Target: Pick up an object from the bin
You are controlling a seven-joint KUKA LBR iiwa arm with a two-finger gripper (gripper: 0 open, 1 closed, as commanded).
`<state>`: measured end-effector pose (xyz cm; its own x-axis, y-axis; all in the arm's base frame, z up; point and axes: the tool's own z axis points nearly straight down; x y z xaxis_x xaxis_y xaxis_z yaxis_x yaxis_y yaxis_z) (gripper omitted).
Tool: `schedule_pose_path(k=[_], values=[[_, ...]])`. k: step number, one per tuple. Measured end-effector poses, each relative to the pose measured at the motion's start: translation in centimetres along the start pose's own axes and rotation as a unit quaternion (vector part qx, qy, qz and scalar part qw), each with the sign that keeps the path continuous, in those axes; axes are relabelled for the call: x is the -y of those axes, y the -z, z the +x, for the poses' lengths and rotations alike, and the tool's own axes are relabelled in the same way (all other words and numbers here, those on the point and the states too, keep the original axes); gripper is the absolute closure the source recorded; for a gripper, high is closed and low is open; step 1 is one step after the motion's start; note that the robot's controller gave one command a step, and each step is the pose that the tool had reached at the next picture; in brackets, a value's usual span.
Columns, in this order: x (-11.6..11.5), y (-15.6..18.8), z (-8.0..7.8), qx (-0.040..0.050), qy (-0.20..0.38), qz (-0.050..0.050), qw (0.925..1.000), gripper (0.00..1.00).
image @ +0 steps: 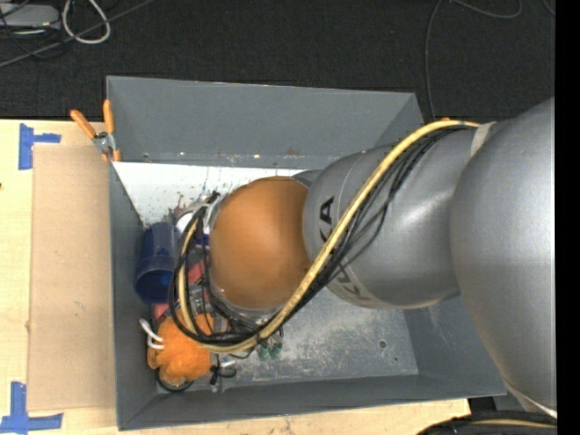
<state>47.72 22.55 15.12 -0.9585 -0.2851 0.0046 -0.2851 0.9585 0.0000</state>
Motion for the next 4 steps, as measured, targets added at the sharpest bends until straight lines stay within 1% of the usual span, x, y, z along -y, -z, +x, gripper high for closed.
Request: schedule_pose_path(k=[1,2,3,4], values=[[-0.8,-7.1,-1.3,0.0139,0.067,0.000,0.9977,0.00],[-1.3,-8.1,-1.7,0.0102,0.096,0.001,0.9953,1.00],[-1.3,-7.9,-1.6,0.0076,0.100,0.002,0.9950,1.00],[-1.2,-6.5,-1.4,0.0039,0.099,0.003,0.9951,1.00]])
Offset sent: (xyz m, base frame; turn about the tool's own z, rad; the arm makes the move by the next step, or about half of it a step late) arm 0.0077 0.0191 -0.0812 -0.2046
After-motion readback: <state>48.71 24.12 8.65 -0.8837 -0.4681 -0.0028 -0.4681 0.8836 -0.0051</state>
